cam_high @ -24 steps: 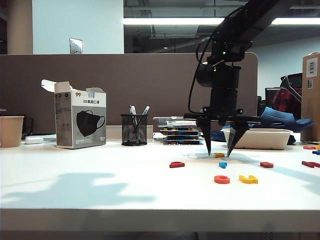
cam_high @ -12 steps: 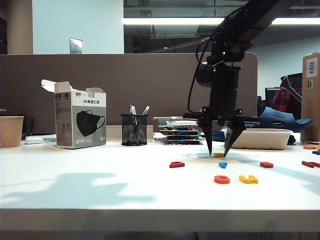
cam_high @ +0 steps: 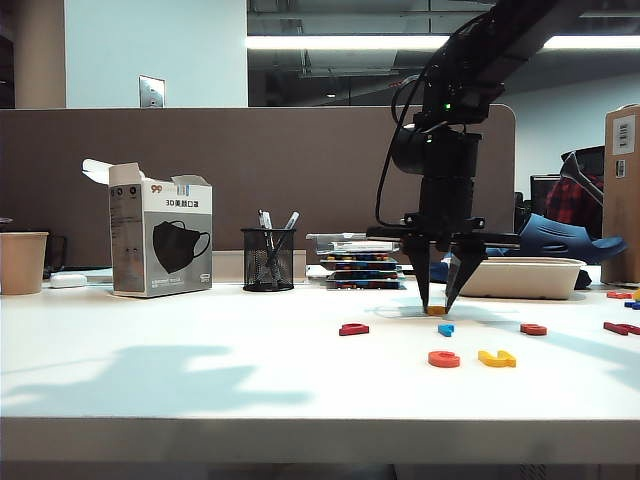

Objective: Select the appropriate letters from the row of letter magnets placed on the table to arrange into the word "cup".

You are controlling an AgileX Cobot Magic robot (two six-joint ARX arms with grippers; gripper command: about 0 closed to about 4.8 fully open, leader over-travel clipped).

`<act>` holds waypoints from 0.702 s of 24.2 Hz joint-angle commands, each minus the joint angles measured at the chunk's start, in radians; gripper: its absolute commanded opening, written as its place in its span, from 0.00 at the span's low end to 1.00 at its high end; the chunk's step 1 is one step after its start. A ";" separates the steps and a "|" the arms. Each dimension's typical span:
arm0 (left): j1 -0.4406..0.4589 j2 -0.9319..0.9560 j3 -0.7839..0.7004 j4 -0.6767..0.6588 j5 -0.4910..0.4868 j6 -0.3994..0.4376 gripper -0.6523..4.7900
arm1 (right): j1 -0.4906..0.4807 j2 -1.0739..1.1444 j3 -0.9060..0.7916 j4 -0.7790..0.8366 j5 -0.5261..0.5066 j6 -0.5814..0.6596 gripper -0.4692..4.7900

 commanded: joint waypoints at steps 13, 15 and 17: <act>0.000 -0.003 0.003 0.002 -0.004 -0.002 0.11 | 0.000 0.000 0.004 0.021 0.003 -0.003 0.29; 0.000 -0.003 0.003 0.002 -0.004 -0.002 0.11 | 0.000 0.000 0.009 0.030 0.002 -0.003 0.29; 0.000 -0.003 0.003 0.002 -0.004 -0.002 0.11 | 0.000 -0.002 0.010 0.000 -0.008 -0.010 0.29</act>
